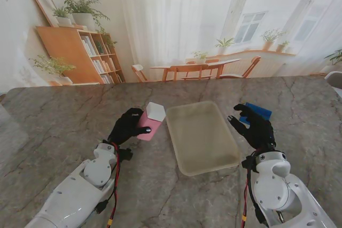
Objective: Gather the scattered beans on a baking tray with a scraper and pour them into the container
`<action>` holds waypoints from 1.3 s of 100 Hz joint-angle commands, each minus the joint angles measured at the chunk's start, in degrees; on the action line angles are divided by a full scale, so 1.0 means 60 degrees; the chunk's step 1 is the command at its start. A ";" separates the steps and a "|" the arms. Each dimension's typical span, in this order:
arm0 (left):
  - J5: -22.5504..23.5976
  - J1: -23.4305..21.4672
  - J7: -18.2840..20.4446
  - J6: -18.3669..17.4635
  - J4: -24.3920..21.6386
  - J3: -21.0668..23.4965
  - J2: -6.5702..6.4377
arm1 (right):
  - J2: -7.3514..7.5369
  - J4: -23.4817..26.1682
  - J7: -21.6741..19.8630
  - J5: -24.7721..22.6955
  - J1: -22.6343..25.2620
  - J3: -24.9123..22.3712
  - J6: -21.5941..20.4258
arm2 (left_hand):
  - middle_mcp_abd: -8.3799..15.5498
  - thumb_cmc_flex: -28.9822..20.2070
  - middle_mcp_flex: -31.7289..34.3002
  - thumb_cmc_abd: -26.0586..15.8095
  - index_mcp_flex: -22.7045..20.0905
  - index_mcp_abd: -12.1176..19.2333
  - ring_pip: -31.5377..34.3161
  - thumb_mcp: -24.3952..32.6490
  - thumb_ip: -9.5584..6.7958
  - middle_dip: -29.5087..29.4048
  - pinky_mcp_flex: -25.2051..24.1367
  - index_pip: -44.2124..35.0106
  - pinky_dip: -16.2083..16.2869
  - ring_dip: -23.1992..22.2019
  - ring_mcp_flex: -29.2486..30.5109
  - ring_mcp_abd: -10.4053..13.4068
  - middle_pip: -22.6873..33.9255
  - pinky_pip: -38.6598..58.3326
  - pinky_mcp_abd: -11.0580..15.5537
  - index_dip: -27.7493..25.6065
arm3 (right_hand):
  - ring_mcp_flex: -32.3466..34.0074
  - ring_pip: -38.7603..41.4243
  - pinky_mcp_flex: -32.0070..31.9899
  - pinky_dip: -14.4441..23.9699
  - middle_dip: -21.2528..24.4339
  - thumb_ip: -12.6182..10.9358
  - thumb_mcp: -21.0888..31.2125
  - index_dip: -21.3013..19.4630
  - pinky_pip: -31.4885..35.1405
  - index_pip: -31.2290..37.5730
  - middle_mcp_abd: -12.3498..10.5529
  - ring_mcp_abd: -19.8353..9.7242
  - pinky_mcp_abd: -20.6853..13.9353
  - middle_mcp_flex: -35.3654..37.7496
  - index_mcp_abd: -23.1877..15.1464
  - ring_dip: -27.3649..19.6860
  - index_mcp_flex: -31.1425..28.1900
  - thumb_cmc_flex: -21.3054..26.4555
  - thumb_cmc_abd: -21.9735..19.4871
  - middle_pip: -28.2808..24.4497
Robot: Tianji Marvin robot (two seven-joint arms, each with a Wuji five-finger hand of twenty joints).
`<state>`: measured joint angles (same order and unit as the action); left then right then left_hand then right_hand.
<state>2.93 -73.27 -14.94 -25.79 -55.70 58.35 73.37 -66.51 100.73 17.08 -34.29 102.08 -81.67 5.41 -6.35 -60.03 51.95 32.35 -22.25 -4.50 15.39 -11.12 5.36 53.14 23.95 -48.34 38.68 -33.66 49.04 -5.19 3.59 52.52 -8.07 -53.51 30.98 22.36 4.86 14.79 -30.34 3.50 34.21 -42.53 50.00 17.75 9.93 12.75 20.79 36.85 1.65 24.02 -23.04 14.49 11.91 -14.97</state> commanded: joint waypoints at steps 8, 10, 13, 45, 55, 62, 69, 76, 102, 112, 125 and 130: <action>-0.0081 0.0043 0.0097 -0.0002 0.0265 -0.0072 0.0084 | -0.0048 0.0002 -0.0113 0.0064 0.0058 0.0024 -0.0001 | 0.1817 -0.2323 0.0554 -0.3226 -0.0154 0.0868 0.0493 0.1878 -0.0078 0.0594 -0.0132 -0.1829 -0.0197 0.0070 -0.0187 0.0464 0.1697 0.0416 0.0227 -0.0956 | 0.0056 0.0035 -0.0048 0.0134 -0.0175 -0.0161 0.0210 -0.0075 -0.0204 0.0102 -0.0212 -0.0147 -0.0081 0.0084 -0.0262 0.0115 -0.0158 -0.0171 0.0072 -0.0048; -0.0080 0.0047 0.0106 0.0001 0.0286 -0.0075 0.0084 | -0.0048 -0.0004 -0.0113 0.0068 0.0054 0.0025 -0.0010 | 0.1827 -0.2323 0.0540 -0.3235 -0.0141 0.0861 0.0503 0.1852 -0.0081 0.0610 -0.0143 -0.1851 -0.0205 0.0078 -0.0195 0.0464 0.1715 0.0428 0.0222 -0.0994 | 0.0055 0.0032 -0.0048 0.0138 -0.0176 -0.0160 0.0207 -0.0073 -0.0207 0.0110 -0.0204 -0.0145 -0.0081 0.0088 -0.0255 0.0114 -0.0171 -0.0170 0.0082 -0.0047; -0.0072 0.0053 0.0116 0.0004 0.0320 -0.0082 0.0083 | -0.0049 -0.0013 -0.0112 0.0080 0.0047 0.0030 -0.0025 | 0.1815 -0.2323 0.0516 -0.3249 -0.0124 0.0851 0.0510 0.1826 -0.0083 0.0626 -0.0156 -0.1868 -0.0215 0.0087 -0.0218 0.0454 0.1731 0.0440 0.0220 -0.1031 | 0.0055 0.0028 -0.0047 0.0143 -0.0177 -0.0159 0.0204 -0.0068 -0.0210 0.0109 -0.0209 -0.0144 -0.0081 0.0090 -0.0269 0.0115 -0.0163 -0.0172 0.0074 -0.0044; 0.0101 0.0153 0.0299 -0.0100 0.0667 -0.0199 0.0040 | -0.0061 -0.0119 -0.0135 0.0247 -0.0053 0.0102 -0.0125 | 0.1822 -0.2291 0.0308 -0.3226 0.0081 0.0710 0.0626 0.1552 -0.0126 0.0787 -0.0300 -0.2156 -0.0300 0.0124 -0.0372 0.0377 0.1926 0.0568 0.0158 -0.1449 | 0.0091 -0.0006 -0.0032 0.0200 -0.0195 -0.0154 0.0147 -0.0021 -0.0238 0.0144 -0.0181 -0.0111 -0.0066 0.0269 -0.0291 0.0122 -0.0210 -0.0153 0.0043 -0.0082; 0.0203 0.0106 0.0344 -0.0061 0.0648 -0.0171 -0.0010 | -0.0065 -0.0143 -0.0119 0.0267 -0.0077 0.0120 -0.0150 | 0.1812 -0.2239 0.0263 -0.3193 0.0096 0.0693 0.0656 0.1520 -0.0160 0.0819 -0.0334 -0.2263 -0.0317 0.0121 -0.0417 0.0338 0.1970 0.0596 0.0144 -0.1546 | 0.0095 -0.0012 -0.0031 0.0215 -0.0200 -0.0154 0.0131 -0.0012 -0.0245 0.0158 -0.0203 -0.0114 -0.0066 0.0287 -0.0305 0.0127 -0.0226 -0.0146 0.0044 -0.0089; 0.0295 0.0042 0.0379 -0.0016 0.0599 -0.0128 -0.0059 | -0.0069 -0.0157 -0.0101 0.0276 -0.0088 0.0126 -0.0162 | 0.1813 -0.2216 0.0258 -0.3162 0.0093 0.0688 0.0671 0.1511 -0.0169 0.0816 -0.0342 -0.2292 -0.0320 0.0120 -0.0424 0.0335 0.1981 0.0614 0.0131 -0.1562 | 0.0093 -0.0015 -0.0032 0.0223 -0.0201 -0.0156 0.0127 -0.0007 -0.0250 0.0167 -0.0187 -0.0091 -0.0071 0.0285 -0.0310 0.0132 -0.0231 -0.0142 0.0034 -0.0089; 0.0379 -0.0033 0.0422 0.0026 0.0540 -0.0075 -0.0110 | -0.0076 -0.0172 -0.0075 0.0289 -0.0099 0.0133 -0.0173 | 0.1794 -0.2196 0.0264 -0.3148 0.0089 0.0687 0.0696 0.1517 -0.0183 0.0805 -0.0343 -0.2314 -0.0327 0.0116 -0.0436 0.0319 0.1994 0.0641 0.0121 -0.1565 | 0.0096 -0.0011 -0.0030 0.0232 -0.0204 -0.0156 0.0122 -0.0001 -0.0258 0.0174 -0.0196 -0.0083 -0.0077 0.0289 -0.0302 0.0140 -0.0231 -0.0139 0.0032 -0.0093; 0.0462 -0.0122 0.0459 0.0091 0.0459 -0.0009 -0.0161 | -0.0080 -0.0178 -0.0067 0.0314 -0.0108 0.0140 -0.0169 | 0.1780 -0.2189 0.0256 -0.3135 0.0093 0.0680 0.0721 0.1521 -0.0187 0.0796 -0.0357 -0.2313 -0.0337 0.0116 -0.0470 0.0309 0.2000 0.0654 0.0107 -0.1554 | 0.0087 -0.0010 -0.0029 0.0240 -0.0207 -0.0157 0.0120 0.0003 -0.0263 0.0181 -0.0201 -0.0066 -0.0077 0.0292 -0.0302 0.0146 -0.0229 -0.0133 0.0031 -0.0096; 0.0908 -0.0554 0.0751 0.0271 -0.0020 0.0280 -0.0448 | -0.0085 -0.0195 -0.0086 0.0378 -0.0137 0.0172 -0.0158 | 0.1416 -0.2214 0.0064 -0.2915 0.0163 0.0452 0.0722 0.1527 -0.0201 0.0554 -0.0617 -0.1879 -0.0430 0.0214 -0.0768 0.0094 0.1754 0.0553 -0.0046 -0.1232 | 0.0116 0.0013 -0.0012 0.0261 -0.0210 -0.0151 0.0093 0.0006 -0.0300 0.0249 -0.0198 -0.0052 -0.0065 0.0308 -0.0363 0.0173 -0.0337 -0.0138 0.0015 -0.0097; 0.1223 -0.0715 0.0906 0.0348 -0.0206 0.0390 -0.0592 | -0.0083 -0.0197 -0.0112 0.0397 -0.0145 0.0182 -0.0144 | 0.1068 -0.2122 -0.0414 -0.2795 0.0308 0.0110 0.0650 0.1568 -0.0210 0.0182 -0.0875 -0.1056 -0.0533 0.0425 -0.1123 -0.0083 0.1734 0.0392 -0.0192 -0.1192 | 0.0139 0.0024 -0.0009 0.0269 -0.0210 -0.0148 0.0081 0.0015 -0.0310 0.0251 -0.0191 -0.0059 -0.0065 0.0323 -0.0351 0.0182 -0.0332 -0.0145 0.0004 -0.0097; 0.1447 -0.0930 0.1076 0.0568 -0.0499 0.0568 -0.0724 | -0.0076 -0.0206 -0.0151 0.0409 -0.0157 0.0190 -0.0140 | 0.0602 -0.1943 -0.1590 -0.2882 0.0378 -0.0416 0.0562 0.1571 -0.0209 -0.1287 -0.1320 0.0470 -0.0619 0.0660 -0.1705 -0.0315 0.2442 0.0193 -0.0390 -0.1215 | 0.0144 0.0021 -0.0007 0.0281 -0.0210 -0.0142 0.0059 0.0029 -0.0319 0.0253 -0.0181 -0.0035 -0.0066 0.0345 -0.0361 0.0187 -0.0345 -0.0150 -0.0003 -0.0093; 0.1541 -0.1003 0.1188 0.0643 -0.0614 0.0631 -0.0786 | -0.0074 -0.0210 -0.0167 0.0411 -0.0162 0.0193 -0.0139 | 0.0448 -0.1735 -0.2035 -0.2990 0.0309 -0.0629 0.0521 0.1582 -0.0224 -0.3035 -0.1512 0.1361 -0.0650 0.0762 -0.1941 -0.0407 0.2660 0.0069 -0.0440 -0.1168 | 0.0153 0.0020 -0.0006 0.0286 -0.0207 -0.0141 0.0052 0.0035 -0.0322 0.0254 -0.0185 -0.0057 -0.0066 0.0342 -0.0360 0.0188 -0.0352 -0.0146 -0.0002 -0.0084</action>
<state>11.55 -77.81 -8.84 -22.95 -59.71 62.18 69.40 -66.78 99.66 17.06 -32.02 101.12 -80.63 4.66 -3.46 -62.13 39.48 24.51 -15.93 -8.60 16.95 -11.05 5.36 41.13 16.22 -41.17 36.57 -29.09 38.63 -6.57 11.22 54.71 -8.03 -60.32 30.98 22.36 4.89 15.60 -31.02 3.50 34.21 -42.53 49.35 19.00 9.76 12.75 20.81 38.29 1.07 24.08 -24.37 14.49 11.91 -14.98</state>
